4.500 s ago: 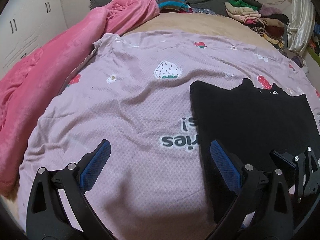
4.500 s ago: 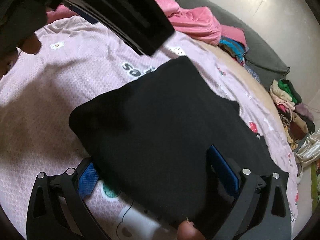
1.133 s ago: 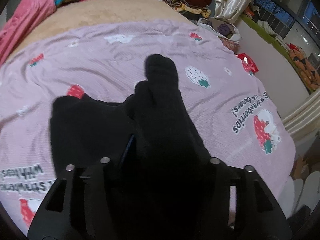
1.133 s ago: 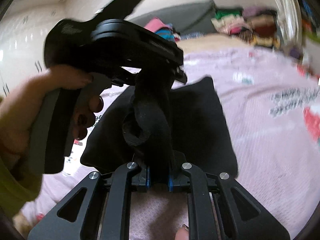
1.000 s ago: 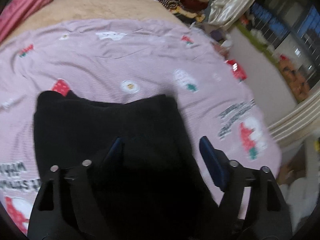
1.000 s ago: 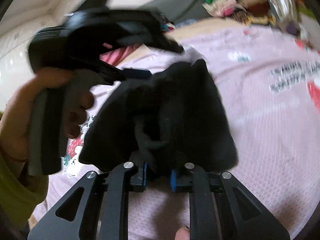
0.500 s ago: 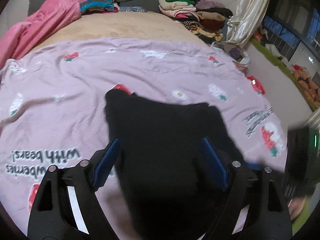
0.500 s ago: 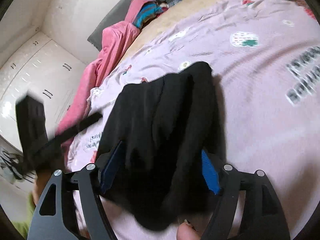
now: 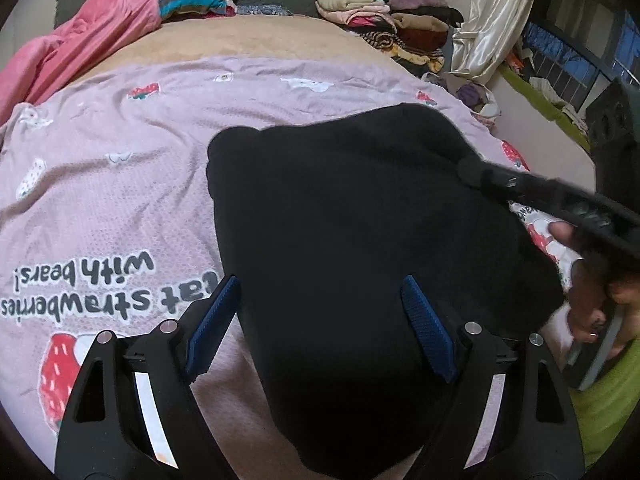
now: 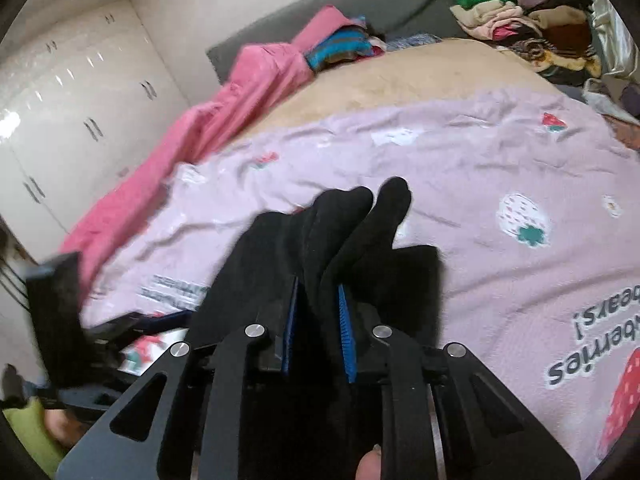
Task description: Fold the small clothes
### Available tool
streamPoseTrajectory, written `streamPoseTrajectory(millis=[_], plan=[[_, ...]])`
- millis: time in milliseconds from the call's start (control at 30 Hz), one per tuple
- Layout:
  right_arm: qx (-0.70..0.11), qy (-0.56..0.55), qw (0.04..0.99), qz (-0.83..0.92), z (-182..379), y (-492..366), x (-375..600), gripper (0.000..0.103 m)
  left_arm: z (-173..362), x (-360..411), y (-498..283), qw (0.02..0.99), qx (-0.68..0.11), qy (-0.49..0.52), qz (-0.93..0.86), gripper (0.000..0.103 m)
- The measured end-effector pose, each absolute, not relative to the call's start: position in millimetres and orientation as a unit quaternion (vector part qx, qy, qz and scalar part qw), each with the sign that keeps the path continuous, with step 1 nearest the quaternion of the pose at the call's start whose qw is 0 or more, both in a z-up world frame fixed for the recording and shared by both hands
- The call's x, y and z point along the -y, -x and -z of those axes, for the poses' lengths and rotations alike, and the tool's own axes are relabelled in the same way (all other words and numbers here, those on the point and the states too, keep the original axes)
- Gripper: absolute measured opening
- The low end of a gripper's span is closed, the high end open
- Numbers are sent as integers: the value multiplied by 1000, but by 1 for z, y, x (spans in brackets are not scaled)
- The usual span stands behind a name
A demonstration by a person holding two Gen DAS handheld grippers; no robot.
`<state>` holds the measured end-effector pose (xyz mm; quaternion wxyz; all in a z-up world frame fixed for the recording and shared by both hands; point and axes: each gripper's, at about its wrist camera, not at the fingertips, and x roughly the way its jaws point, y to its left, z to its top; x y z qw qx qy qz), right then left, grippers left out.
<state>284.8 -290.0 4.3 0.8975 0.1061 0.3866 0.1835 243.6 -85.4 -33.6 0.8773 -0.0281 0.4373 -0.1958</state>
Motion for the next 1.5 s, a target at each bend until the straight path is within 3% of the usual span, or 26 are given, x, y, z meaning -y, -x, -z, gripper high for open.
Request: streamPoseTrajectory(millis=[233, 367, 400, 433, 500, 567, 833, 900, 933, 1033, 1233, 1300, 1333, 1367, 1500], plan=[[-422, -146, 883, -148, 42, -287, 311, 19, 41, 95, -238, 875, -441, 2, 198, 77], [-420, -147, 884, -144, 40, -274, 313, 30, 41, 93, -237, 874, -443, 5, 198, 77], [-421, -149, 883, -145, 39, -270, 312, 34, 40, 92, -237, 874, -443, 5, 198, 77], [-427, -152, 879, -150, 40, -266, 313, 48, 40, 92, -236, 874, -443, 5, 197, 77], [-425, -157, 878, -155, 36, -258, 314, 50, 39, 91, -234, 875, -442, 6, 197, 77], [-426, -162, 875, -162, 35, -248, 315, 61, 38, 91, -233, 875, -441, 6, 197, 77], [-436, -163, 866, -181, 33, -219, 314, 61, 35, 87, -226, 877, -439, 9, 195, 77], [-438, -158, 866, -180, 36, -215, 312, 48, 34, 86, -224, 878, -438, 9, 193, 77], [-441, -151, 865, -184, 37, -214, 309, 23, 34, 86, -223, 878, -439, 9, 193, 77], [-431, -145, 873, -178, 32, -206, 307, 18, 33, 86, -220, 878, -438, 11, 193, 77], [-436, -125, 880, -142, 33, -202, 307, 21, 28, 83, -212, 879, -435, 12, 196, 77], [-439, -116, 881, -131, 35, -200, 303, 28, 27, 82, -209, 879, -434, 12, 195, 77], [-434, -113, 885, -122, 34, -197, 302, 39, 26, 81, -207, 880, -433, 10, 195, 77], [-430, -110, 888, -117, 32, -194, 301, 44, 25, 81, -206, 880, -433, 9, 194, 77], [-407, -109, 900, -109, 24, -182, 302, 50, 20, 78, -200, 883, -429, 9, 192, 81]])
